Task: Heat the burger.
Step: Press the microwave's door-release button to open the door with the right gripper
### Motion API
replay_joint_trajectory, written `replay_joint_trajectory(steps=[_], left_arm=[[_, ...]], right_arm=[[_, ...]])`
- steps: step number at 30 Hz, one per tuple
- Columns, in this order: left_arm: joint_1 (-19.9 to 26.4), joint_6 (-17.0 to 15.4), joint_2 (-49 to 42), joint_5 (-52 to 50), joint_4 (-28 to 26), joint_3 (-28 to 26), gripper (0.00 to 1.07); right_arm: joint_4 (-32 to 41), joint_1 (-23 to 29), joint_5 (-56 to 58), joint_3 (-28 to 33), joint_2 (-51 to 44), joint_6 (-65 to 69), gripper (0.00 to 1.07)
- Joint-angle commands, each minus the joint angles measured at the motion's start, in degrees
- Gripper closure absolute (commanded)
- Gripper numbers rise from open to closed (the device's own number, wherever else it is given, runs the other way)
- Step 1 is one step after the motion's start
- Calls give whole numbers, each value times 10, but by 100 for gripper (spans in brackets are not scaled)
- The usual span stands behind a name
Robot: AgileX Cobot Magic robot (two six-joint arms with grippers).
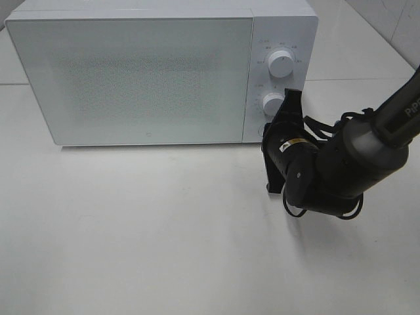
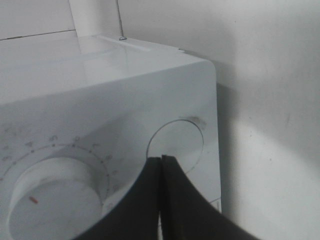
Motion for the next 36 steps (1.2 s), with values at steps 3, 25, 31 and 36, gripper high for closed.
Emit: replay_joint_trajectory(steps=[3,25,31,36], left_arm=[[-1,-2,-9,-7,-2,2,9],[-1,-2,-9,-7,-2,2,9],[-1,-2,-9,-7,-2,2,9],[-1,-2,-9,-7,-2,2,9]], right_arm=[[-6,-13,8,-28,18,-2,107],[23,-26,-48,-96,48,-29,107],[22,-26,-128,-124,49,-56,107],[13,-32,-133,-148,57,-61,107]])
